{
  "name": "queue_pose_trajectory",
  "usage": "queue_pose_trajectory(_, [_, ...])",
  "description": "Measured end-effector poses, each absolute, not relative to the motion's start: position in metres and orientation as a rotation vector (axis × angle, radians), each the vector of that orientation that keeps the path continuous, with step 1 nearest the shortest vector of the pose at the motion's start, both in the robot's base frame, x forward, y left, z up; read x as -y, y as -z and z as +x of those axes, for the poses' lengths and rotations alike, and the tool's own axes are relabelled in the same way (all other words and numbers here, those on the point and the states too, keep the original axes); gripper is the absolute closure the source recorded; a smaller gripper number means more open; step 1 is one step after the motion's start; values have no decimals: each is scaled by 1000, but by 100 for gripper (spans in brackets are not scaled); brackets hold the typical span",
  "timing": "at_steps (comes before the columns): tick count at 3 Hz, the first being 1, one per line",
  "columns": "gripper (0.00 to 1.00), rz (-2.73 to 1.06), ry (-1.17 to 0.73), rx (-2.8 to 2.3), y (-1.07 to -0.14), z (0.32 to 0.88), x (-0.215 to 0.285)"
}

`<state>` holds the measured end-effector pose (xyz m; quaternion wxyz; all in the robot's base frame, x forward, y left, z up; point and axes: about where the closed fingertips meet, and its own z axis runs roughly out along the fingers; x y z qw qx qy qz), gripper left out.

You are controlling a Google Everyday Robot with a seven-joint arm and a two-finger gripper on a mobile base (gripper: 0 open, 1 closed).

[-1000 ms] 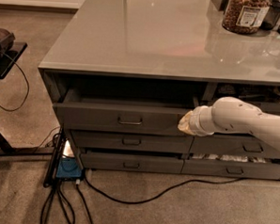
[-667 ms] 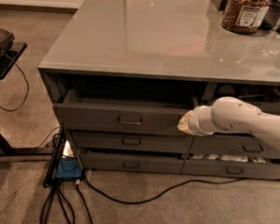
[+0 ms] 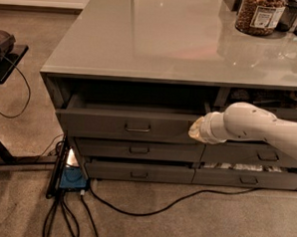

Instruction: Close top drawer

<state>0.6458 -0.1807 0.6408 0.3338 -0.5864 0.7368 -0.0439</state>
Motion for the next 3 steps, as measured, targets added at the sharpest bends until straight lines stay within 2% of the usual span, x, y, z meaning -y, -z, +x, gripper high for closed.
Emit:
queue_pose_trajectory(1, [11, -1531, 115, -1923, -641, 646, 181])
queue_pose_trajectory(2, [0, -1531, 114, -1923, -641, 646, 181])
queue_pose_trajectory(3, [0, -1531, 114, -1923, -641, 646, 181])
